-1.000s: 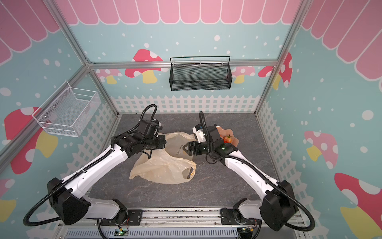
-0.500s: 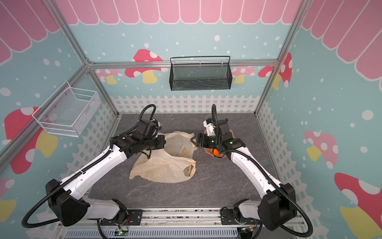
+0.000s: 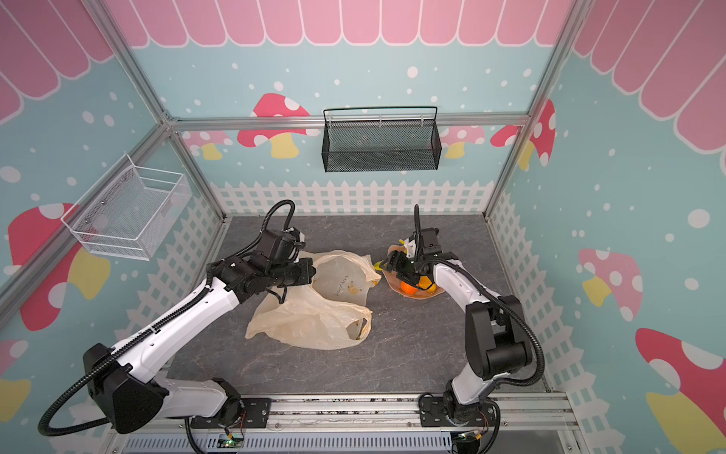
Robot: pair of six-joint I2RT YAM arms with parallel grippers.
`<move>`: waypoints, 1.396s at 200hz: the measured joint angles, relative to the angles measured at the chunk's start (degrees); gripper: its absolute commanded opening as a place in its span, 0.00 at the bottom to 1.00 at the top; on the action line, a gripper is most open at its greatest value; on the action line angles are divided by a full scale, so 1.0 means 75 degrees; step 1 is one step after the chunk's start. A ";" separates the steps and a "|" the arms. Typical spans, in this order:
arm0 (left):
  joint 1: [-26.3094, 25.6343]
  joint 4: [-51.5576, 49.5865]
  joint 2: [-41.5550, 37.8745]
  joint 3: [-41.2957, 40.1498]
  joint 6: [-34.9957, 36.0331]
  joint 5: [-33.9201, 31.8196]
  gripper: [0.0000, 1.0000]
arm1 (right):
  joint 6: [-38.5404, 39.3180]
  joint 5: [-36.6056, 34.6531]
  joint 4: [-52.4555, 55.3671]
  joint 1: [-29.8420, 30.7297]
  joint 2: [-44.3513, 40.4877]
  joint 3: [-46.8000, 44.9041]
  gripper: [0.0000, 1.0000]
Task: Place the fruits into the plastic bag
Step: Pick up the fruit from the plate.
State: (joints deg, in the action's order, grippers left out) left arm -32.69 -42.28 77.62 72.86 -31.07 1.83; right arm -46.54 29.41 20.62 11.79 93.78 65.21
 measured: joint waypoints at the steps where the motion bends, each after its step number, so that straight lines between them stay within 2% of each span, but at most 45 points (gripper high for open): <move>1: 0.0000 0.0000 -0.0003 -0.0003 0.0000 0.0000 0.00 | -0.0012 0.0003 -0.0009 -0.0020 0.0020 0.0015 0.75; 59: 0.0000 0.0096 -0.0087 -0.0152 0.0000 0.0076 0.00 | -0.0230 -0.0201 0.0294 -0.0530 0.0883 0.1113 0.74; 135: 0.0000 0.0277 -0.0140 -0.0356 0.0000 0.0195 0.00 | 0.0093 -0.0810 0.1545 -0.0679 0.2142 0.2667 0.71; 202: 0.0000 0.0358 -0.0140 -0.0364 0.0000 0.0254 0.00 | 0.0236 -0.1189 0.2011 -0.0679 0.2634 0.3075 0.68; 231: 0.0000 0.0367 -0.0140 -0.0364 0.0003 0.0251 0.00 | 0.0227 -0.1262 0.2049 -0.0682 0.2687 0.3142 0.64; 279: 0.0000 0.0367 -0.0140 -0.0367 0.0000 0.0251 0.00 | 0.0181 -0.1346 0.2046 -0.0682 0.2833 0.3188 0.47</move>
State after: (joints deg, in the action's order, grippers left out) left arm -32.69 -39.53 76.58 70.11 -31.07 3.70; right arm -45.19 19.31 35.97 6.68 115.02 89.12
